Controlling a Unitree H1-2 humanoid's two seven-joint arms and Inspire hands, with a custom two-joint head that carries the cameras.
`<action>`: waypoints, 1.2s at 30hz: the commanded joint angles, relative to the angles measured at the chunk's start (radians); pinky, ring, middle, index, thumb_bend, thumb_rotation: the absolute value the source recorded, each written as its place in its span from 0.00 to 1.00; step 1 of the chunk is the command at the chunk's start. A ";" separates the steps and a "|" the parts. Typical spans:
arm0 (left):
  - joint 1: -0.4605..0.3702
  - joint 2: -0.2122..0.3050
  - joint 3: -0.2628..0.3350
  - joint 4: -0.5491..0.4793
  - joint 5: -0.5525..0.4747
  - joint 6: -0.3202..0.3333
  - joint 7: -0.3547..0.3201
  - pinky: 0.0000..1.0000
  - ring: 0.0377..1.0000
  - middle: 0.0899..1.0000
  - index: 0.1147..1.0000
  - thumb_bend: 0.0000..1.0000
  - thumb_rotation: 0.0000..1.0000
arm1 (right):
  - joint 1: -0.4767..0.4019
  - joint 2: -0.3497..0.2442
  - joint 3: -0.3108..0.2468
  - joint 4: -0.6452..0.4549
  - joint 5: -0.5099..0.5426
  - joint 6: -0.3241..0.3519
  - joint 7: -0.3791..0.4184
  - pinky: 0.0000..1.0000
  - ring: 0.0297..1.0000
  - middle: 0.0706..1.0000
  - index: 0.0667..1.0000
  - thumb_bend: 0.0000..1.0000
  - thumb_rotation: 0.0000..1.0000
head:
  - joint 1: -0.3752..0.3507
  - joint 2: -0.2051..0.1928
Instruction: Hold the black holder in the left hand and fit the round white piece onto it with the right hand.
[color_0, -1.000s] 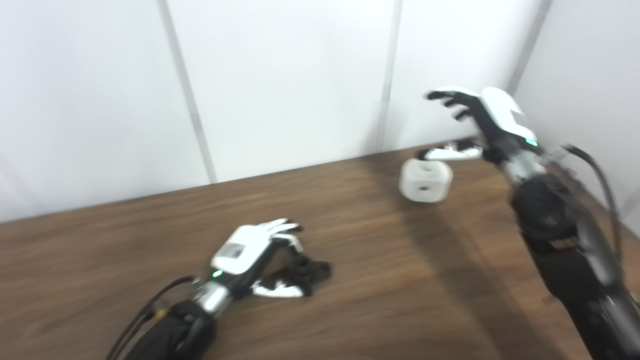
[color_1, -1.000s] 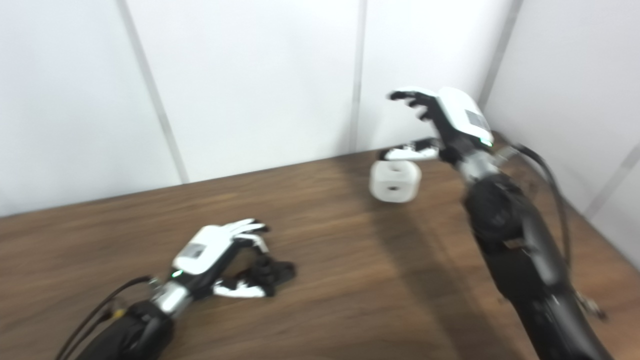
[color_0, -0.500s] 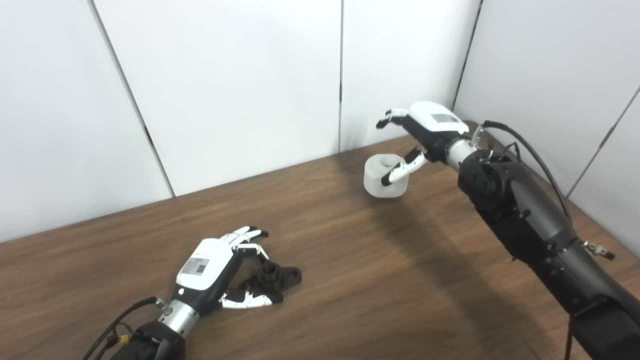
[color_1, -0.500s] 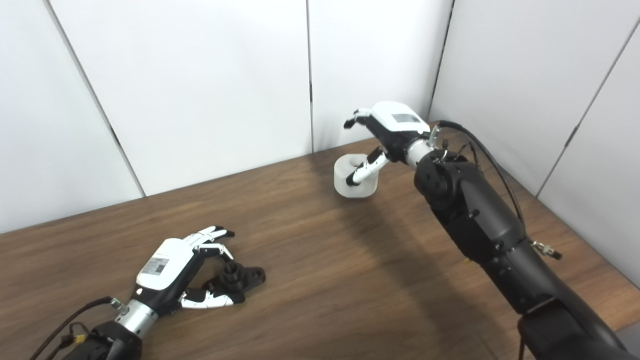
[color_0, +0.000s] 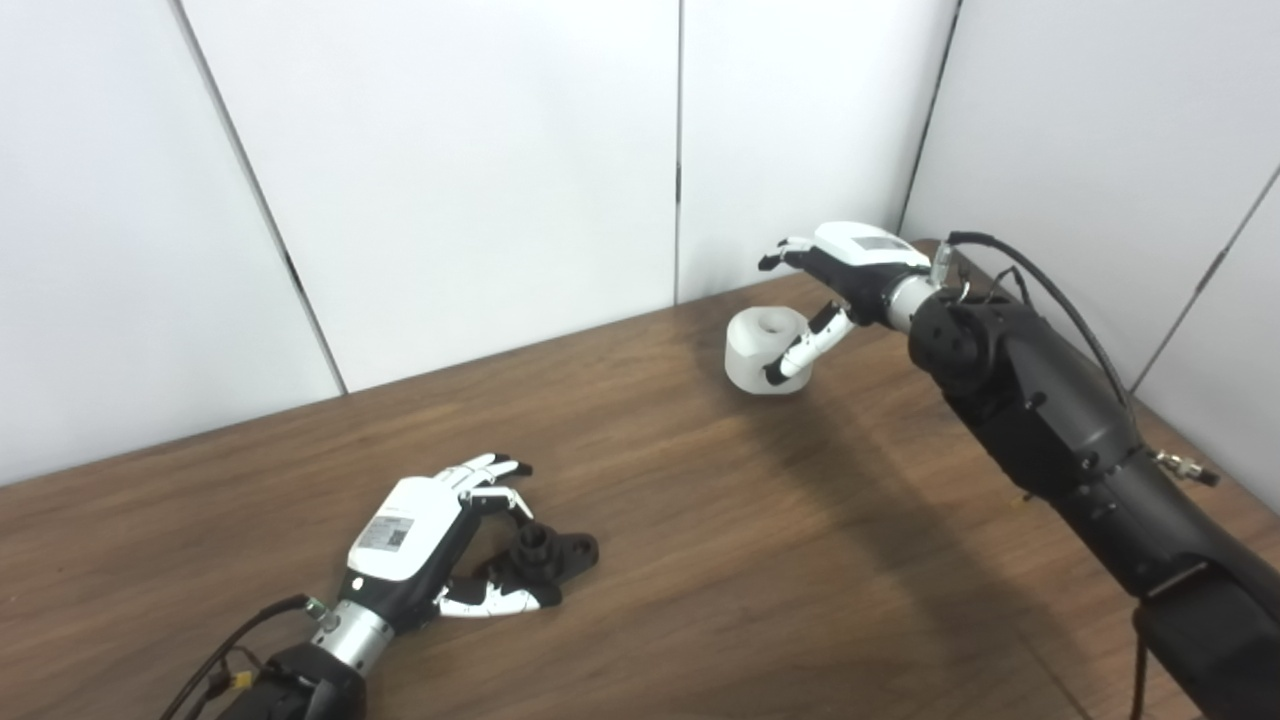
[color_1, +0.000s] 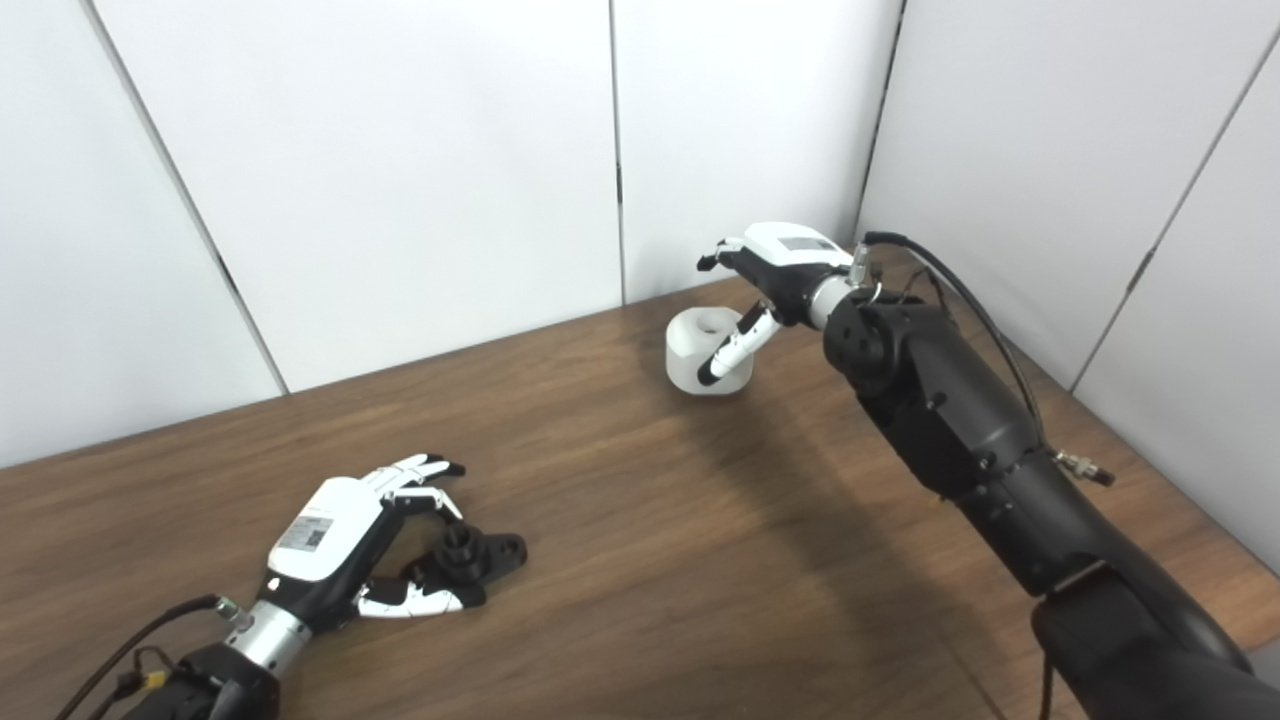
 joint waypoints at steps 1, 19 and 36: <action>0.059 0.101 -0.007 0.086 0.064 0.074 -0.070 0.84 0.89 0.83 0.42 0.52 0.08 | -0.063 -0.031 -0.009 -0.004 0.003 -0.021 -0.019 0.81 0.95 0.95 0.87 1.00 0.37 | 0.001 0.003; 0.065 0.097 -0.013 0.117 0.072 0.049 -0.018 0.84 0.88 0.83 0.42 0.52 0.08 | -0.084 -0.018 0.028 0.096 0.002 -0.055 -0.067 0.75 0.91 0.93 0.86 0.98 0.30 | 0.020 0.001; 0.076 0.101 -0.003 0.091 0.065 0.053 -0.026 0.83 0.88 0.83 0.42 0.52 0.08 | -0.101 0.019 0.027 0.210 0.018 -0.150 -0.235 0.71 0.85 0.86 0.77 0.92 0.23 | 0.041 0.004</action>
